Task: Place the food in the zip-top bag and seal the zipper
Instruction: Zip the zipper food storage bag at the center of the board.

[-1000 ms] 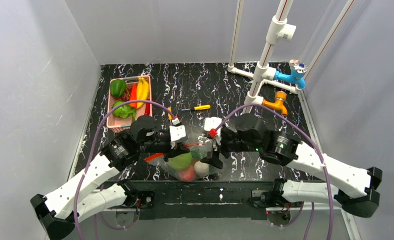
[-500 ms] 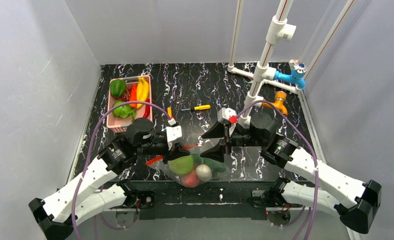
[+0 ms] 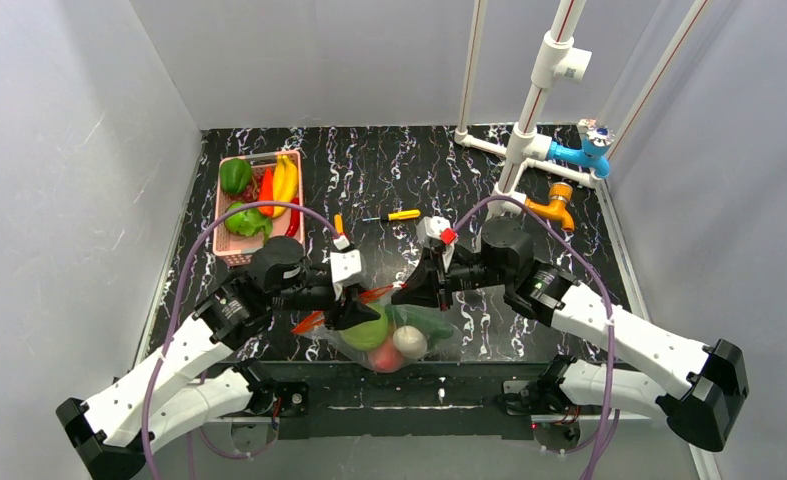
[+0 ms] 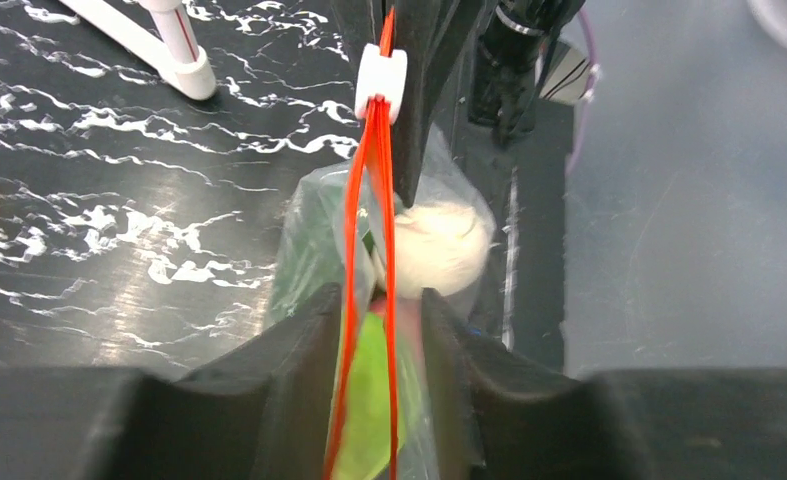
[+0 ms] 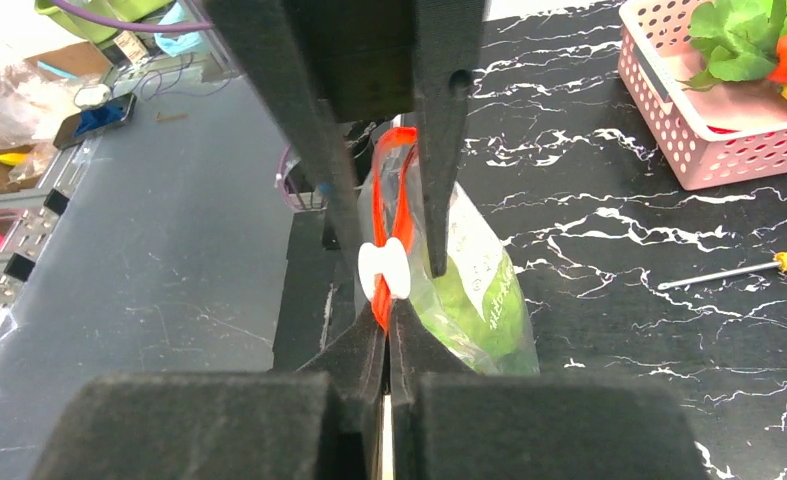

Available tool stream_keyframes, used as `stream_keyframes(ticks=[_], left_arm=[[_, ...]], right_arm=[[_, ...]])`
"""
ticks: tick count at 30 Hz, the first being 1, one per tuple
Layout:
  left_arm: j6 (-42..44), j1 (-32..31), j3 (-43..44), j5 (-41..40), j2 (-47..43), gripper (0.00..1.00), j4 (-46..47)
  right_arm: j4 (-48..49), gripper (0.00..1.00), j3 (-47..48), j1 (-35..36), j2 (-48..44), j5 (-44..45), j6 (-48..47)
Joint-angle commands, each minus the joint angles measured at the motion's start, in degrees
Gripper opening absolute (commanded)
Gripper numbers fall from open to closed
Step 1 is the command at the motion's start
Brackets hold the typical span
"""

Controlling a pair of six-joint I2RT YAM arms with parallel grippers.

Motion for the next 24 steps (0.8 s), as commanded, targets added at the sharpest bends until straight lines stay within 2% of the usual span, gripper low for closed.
stream_keyframes(ticks=[1, 3, 8, 12, 24], left_arm=[[-2.38, 0.07, 3.07, 2.17, -1.35, 0.45, -0.4], [-3.38, 0.11, 4.94, 2.55, -0.86, 0.51, -0.34], [-6.54, -0.97, 11.38, 0.72, 5.47, 0.52, 0.71], [-4.76, -3.12, 12.7, -2.23, 7.38, 0.52, 2.24], [-5.38, -3.17, 11.31, 0.37, 7.22, 0.34, 5.34]], right_arm=[[3.02, 0.01, 3.56, -1.14, 0.47, -1.65, 1.59], [1.85, 0.01, 4.59, -1.73, 1.62, -3.4, 2.93], [-1.96, 0.01, 7.73, -1.98, 4.24, -6.01, 5.62], [-2.7, 0.01, 8.48, -1.98, 4.86, -6.3, 5.51], [-4.94, 0.01, 8.89, -1.98, 3.69, -4.31, 2.59]])
